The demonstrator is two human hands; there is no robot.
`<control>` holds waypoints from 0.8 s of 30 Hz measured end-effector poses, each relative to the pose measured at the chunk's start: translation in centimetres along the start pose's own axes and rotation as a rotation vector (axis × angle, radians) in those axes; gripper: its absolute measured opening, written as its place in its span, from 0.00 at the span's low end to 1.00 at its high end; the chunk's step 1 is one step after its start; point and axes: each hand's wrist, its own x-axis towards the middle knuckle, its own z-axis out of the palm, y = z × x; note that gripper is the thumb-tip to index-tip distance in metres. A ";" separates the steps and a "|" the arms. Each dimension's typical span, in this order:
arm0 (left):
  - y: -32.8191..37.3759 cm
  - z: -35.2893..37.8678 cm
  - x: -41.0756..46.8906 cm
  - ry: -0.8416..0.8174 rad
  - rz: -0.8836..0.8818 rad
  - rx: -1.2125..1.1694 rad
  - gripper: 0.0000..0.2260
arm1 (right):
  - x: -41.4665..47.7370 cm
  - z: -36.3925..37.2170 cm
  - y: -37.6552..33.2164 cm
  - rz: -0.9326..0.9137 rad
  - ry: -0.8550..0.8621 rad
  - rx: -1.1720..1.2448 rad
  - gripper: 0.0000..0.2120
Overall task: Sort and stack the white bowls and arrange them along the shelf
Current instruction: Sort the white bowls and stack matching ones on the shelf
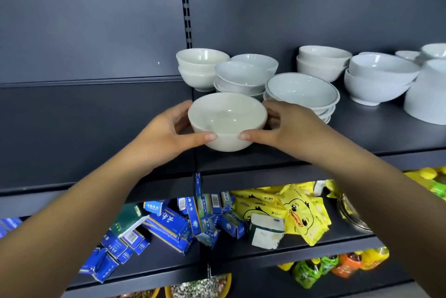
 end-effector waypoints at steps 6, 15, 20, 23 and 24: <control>0.4 -4.1 2.0 0.198 -0.112 -0.163 0.30 | 1.0 -2.2 -1.6 0.008 -0.043 -0.289 0.15; -2.4 -7.1 11.6 0.318 -0.207 0.075 0.36 | 13.1 -7.2 -2.4 0.003 -0.055 -0.250 0.27; -4.7 -6.7 15.6 0.188 -0.172 0.094 0.42 | 22.4 -7.1 -0.9 -0.012 -0.186 -0.304 0.26; -5.6 -6.6 17.2 0.178 -0.176 0.109 0.44 | 26.4 -5.7 0.1 -0.055 -0.286 -0.375 0.24; -6.0 -6.7 17.4 0.178 -0.184 0.106 0.46 | 27.4 -5.1 0.5 -0.062 -0.311 -0.390 0.24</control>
